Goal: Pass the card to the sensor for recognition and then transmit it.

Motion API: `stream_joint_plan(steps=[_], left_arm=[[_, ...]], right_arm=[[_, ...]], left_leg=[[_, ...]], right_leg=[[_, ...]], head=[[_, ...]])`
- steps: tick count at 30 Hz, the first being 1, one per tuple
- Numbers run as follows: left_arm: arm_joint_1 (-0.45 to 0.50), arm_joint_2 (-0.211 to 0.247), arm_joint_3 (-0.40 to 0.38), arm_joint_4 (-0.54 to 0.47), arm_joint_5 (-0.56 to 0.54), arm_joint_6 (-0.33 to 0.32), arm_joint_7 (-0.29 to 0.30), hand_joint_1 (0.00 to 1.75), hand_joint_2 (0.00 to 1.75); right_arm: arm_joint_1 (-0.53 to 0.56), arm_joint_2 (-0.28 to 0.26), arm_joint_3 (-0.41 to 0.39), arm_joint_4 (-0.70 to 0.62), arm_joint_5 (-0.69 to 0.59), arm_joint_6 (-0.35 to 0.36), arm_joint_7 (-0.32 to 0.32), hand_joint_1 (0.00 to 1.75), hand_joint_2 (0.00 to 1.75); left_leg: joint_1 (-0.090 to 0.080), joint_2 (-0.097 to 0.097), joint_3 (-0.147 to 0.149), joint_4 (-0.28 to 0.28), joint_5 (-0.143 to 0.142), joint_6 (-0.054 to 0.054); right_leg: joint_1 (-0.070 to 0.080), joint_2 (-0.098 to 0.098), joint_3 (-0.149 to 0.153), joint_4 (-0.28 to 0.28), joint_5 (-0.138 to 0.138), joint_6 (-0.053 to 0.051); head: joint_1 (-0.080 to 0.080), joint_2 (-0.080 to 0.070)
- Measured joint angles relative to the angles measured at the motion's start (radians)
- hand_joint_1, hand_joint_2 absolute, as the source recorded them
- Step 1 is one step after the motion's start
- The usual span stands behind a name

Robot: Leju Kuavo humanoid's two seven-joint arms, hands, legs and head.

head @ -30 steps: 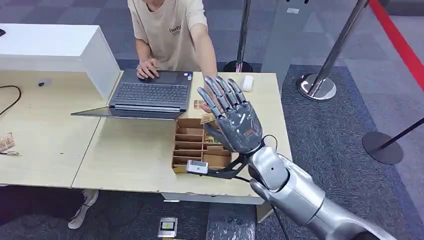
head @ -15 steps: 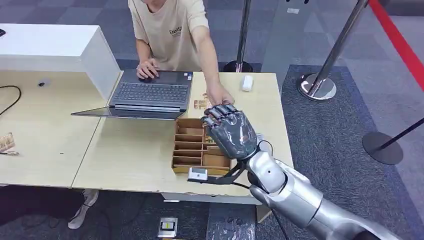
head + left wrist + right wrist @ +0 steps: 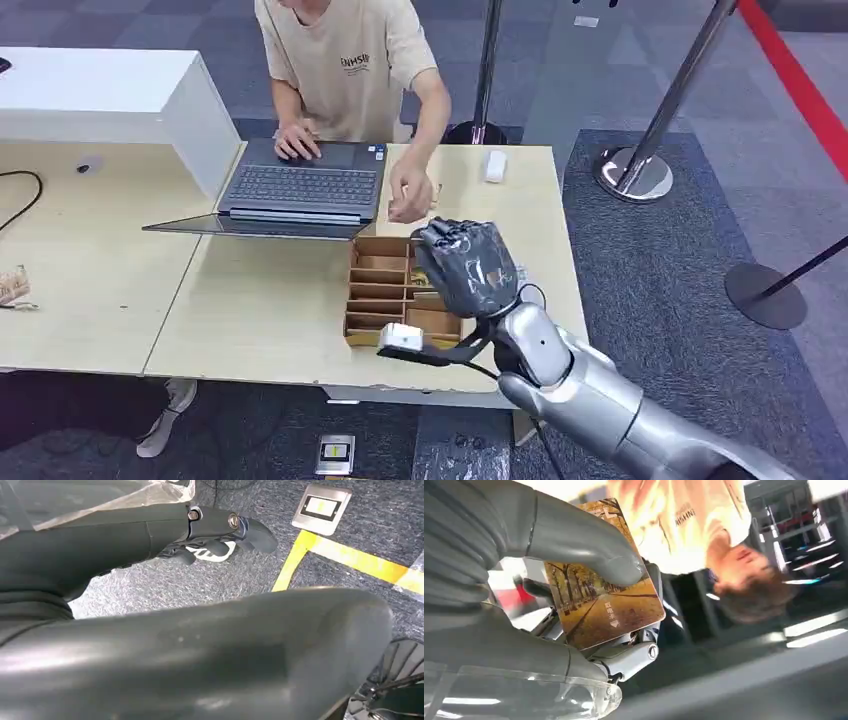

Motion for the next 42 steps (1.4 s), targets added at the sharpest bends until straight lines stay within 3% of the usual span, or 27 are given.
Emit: stream_joint_plan(steps=[8, 14, 26, 34, 42], left_arm=[[0.0, 0.0, 0.0, 0.0, 0.003, 0.0, -0.007, 0.0, 0.0], [0.003, 0.0, 0.0, 0.0, 0.011, 0.0, -0.007, 0.0, 0.0], [0.019, -0.001, 0.0, 0.0, 0.042, 0.026, -0.002, 0.0, 0.0], [0.028, -0.003, 0.003, 0.0, 0.052, 0.037, 0.001, 0.0, 0.0], [0.03, -0.005, 0.005, 0.0, 0.052, 0.043, 0.001, 0.0, 0.0]], right_arm=[[0.035, 0.021, -0.136, 0.035, -0.507, -0.028, -0.158, 1.75, 1.75], [0.038, 0.019, -0.261, 0.181, -0.75, 0.022, -0.249, 1.75, 1.75], [0.107, 0.044, -0.386, 0.485, -0.882, 0.09, -0.316, 1.75, 1.75], [0.151, 0.084, -0.402, 0.621, -0.908, 0.174, -0.314, 1.75, 1.75], [0.135, 0.114, -0.413, 0.686, -0.892, 0.2, -0.309, 1.75, 1.75]], left_leg=[[0.0, 0.0, 0.0, 0.0, 0.0, 0.0], [-0.001, 0.0, 0.0, 0.0, 0.0, 0.0], [-0.001, -0.001, -0.001, 0.0, -0.003, 0.0], [-0.001, 0.0, 0.0, 0.0, -0.003, 0.0], [-0.001, 0.002, 0.006, 0.0, -0.004, 0.0]], right_leg=[[0.0, 0.0, 0.0, 0.0, 0.0, 0.0], [-0.001, 0.0, 0.0, 0.0, 0.0, 0.0], [0.0, 0.0, -0.001, 0.0, -0.002, 0.001], [0.0, 0.0, -0.001, 0.0, -0.003, 0.0], [0.0, 0.003, 0.005, -0.001, -0.003, 0.0]], head=[[0.0, 0.0], [0.0, 0.0], [0.0, 0.0], [0.0, 0.0], [0.0, 0.0]])
